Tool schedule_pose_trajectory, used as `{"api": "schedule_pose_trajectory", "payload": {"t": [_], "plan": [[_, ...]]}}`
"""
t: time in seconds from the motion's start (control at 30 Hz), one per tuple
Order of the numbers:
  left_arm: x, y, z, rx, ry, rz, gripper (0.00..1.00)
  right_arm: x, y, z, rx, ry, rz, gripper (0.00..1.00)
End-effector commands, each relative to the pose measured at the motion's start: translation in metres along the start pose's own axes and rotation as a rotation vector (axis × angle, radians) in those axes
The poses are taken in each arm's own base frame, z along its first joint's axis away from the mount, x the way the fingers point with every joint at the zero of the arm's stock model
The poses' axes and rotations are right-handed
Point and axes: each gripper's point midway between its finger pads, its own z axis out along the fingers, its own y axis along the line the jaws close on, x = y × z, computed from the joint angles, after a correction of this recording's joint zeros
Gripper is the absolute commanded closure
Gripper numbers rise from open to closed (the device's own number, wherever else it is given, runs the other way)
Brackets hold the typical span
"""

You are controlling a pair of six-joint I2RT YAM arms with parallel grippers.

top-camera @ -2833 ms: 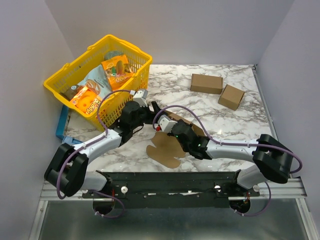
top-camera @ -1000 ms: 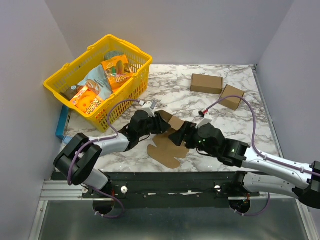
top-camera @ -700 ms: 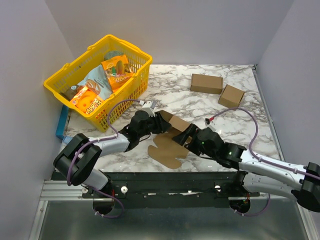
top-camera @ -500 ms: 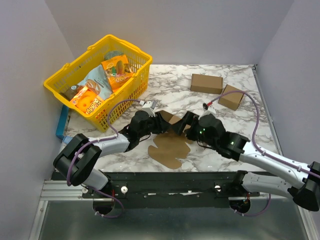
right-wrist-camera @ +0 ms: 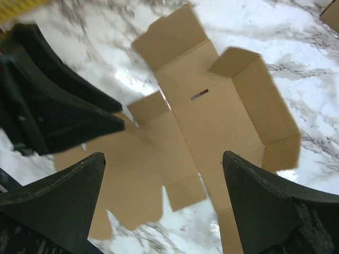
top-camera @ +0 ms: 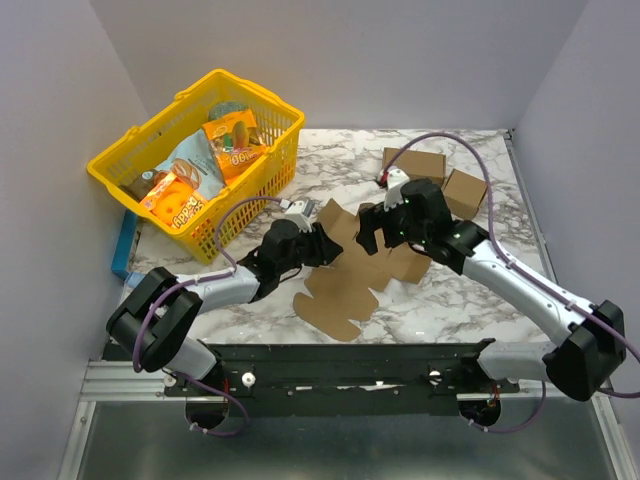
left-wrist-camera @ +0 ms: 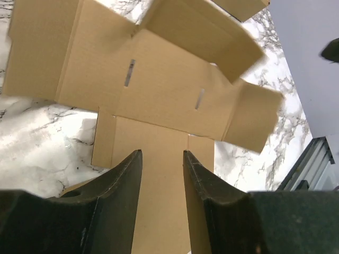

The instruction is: Fold the paper box

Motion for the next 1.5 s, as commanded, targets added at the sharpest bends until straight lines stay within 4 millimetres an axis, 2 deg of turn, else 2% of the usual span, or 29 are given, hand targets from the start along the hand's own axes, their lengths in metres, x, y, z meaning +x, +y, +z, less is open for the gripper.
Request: {"api": "schedule_pose_trajectory", "payload": {"t": [0.0,0.2,0.23,0.27,0.33,0.37,0.4,0.47,0.57,0.77,0.87,0.97,1.1,1.3,1.43,1.47], "plan": [[-0.015,-0.008,-0.001,0.001,-0.030,0.039,0.55,0.013,-0.011,0.009,-0.021,0.083,-0.280,0.00],[-0.014,-0.007,0.001,-0.008,-0.019,0.060,0.54,0.002,-0.050,0.015,0.086,0.074,-0.252,0.00],[-0.017,-0.007,0.002,-0.011,-0.023,0.072,0.52,0.003,-0.058,0.016,0.103,0.082,-0.245,0.00],[-0.021,-0.009,0.005,-0.012,-0.021,0.080,0.45,0.004,-0.071,0.017,0.134,0.092,-0.226,0.00],[-0.026,-0.015,0.010,0.006,-0.014,0.105,0.37,0.013,-0.079,0.024,0.131,0.121,-0.205,0.00],[-0.033,-0.021,0.016,0.017,-0.012,0.113,0.29,0.015,-0.088,0.025,0.146,0.122,-0.176,0.00],[-0.034,-0.024,0.020,0.026,0.000,0.125,0.26,0.016,-0.091,0.027,0.153,0.119,-0.162,0.00],[-0.037,-0.030,0.037,0.042,0.047,0.194,0.22,0.016,-0.100,0.026,0.192,0.112,-0.107,0.01],[-0.040,-0.025,0.060,0.034,0.084,0.309,0.21,0.008,-0.104,0.018,0.219,0.077,-0.052,0.01],[-0.041,-0.006,0.105,-0.011,0.170,0.473,0.19,-0.015,-0.082,-0.011,0.153,-0.039,0.018,0.02],[-0.041,0.005,0.121,-0.045,0.198,0.516,0.18,-0.018,-0.069,-0.024,0.096,-0.076,0.015,0.03],[-0.042,0.016,0.132,-0.092,0.215,0.543,0.18,-0.012,-0.061,-0.033,0.061,-0.078,0.002,0.03],[-0.047,0.020,0.144,-0.094,0.220,0.560,0.18,-0.012,-0.055,-0.048,0.046,-0.093,-0.012,0.02],[-0.049,0.034,0.164,-0.091,0.261,0.551,0.18,-0.019,-0.049,-0.057,0.021,-0.098,-0.009,0.03],[-0.044,0.032,0.170,-0.007,0.286,0.543,0.28,-0.022,-0.042,-0.063,-0.009,-0.095,-0.008,0.03],[-0.044,0.031,0.171,0.008,0.286,0.542,0.39,-0.023,-0.041,-0.064,-0.014,-0.094,-0.011,0.03]]}}
